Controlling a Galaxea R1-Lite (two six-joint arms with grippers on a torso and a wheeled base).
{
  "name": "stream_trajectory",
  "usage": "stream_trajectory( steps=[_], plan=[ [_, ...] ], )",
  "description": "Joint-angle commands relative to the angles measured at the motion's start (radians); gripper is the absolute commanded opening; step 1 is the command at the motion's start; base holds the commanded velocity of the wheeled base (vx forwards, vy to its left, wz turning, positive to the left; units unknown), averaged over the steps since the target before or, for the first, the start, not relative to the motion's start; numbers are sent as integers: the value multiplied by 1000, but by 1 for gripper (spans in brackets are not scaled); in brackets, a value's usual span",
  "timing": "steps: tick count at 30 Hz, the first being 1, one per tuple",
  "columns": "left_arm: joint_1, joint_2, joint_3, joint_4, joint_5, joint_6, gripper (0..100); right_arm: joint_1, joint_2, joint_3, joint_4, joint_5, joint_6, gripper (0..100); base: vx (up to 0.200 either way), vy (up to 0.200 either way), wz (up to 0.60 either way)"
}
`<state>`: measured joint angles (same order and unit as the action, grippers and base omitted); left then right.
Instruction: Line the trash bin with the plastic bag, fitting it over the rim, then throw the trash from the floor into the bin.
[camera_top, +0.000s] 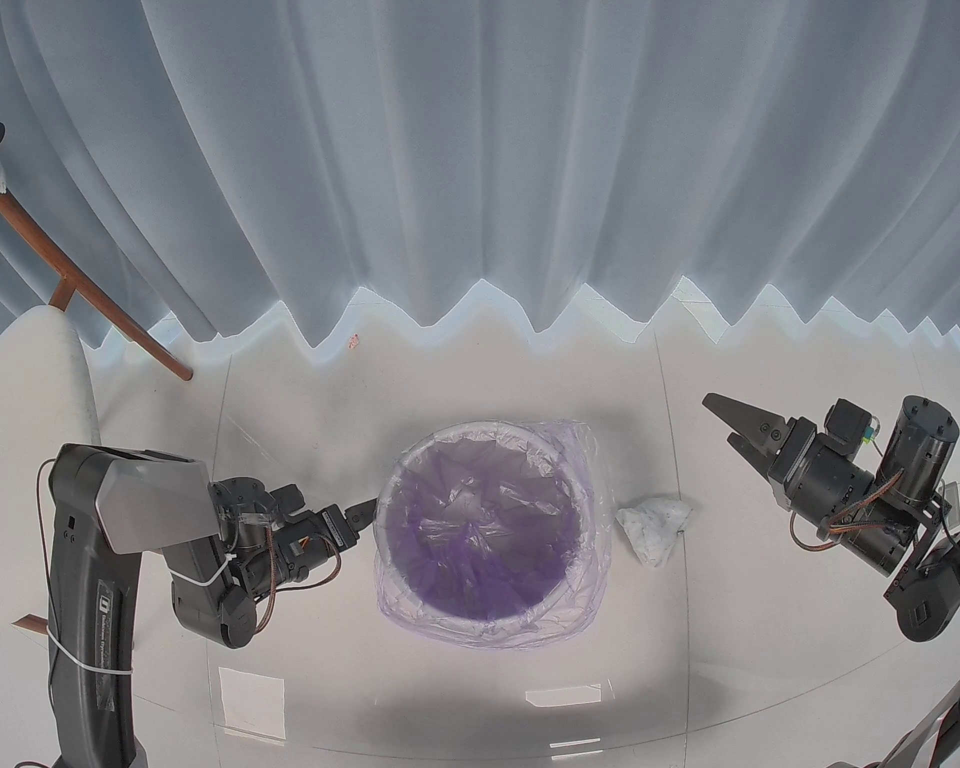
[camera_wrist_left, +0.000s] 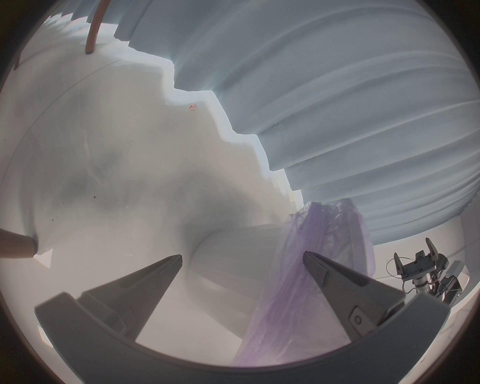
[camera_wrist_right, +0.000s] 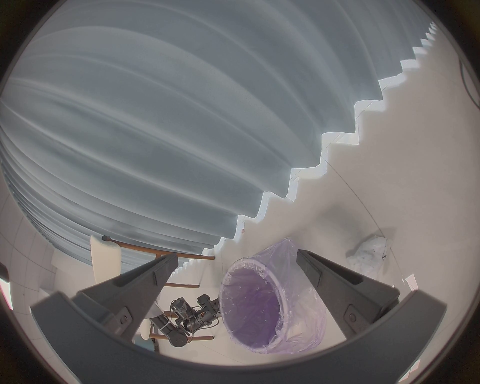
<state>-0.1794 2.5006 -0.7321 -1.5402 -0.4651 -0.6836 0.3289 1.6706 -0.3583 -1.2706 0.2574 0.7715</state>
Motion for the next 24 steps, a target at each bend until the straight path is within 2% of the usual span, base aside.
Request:
stream_trajectory(
  steps=[1,17,24],
  plan=[
    [6,43,-27,3,2,1,100,1,1,1,-1,0,0,100,0,0,0],
    [38,142,-139,11,10,1,100,1,4,2,-1,0,0,100,0,0,0],
    [51,178,-190,65,23,4,100,1,6,4,1,0,0,100,0,0,0]
  ],
)
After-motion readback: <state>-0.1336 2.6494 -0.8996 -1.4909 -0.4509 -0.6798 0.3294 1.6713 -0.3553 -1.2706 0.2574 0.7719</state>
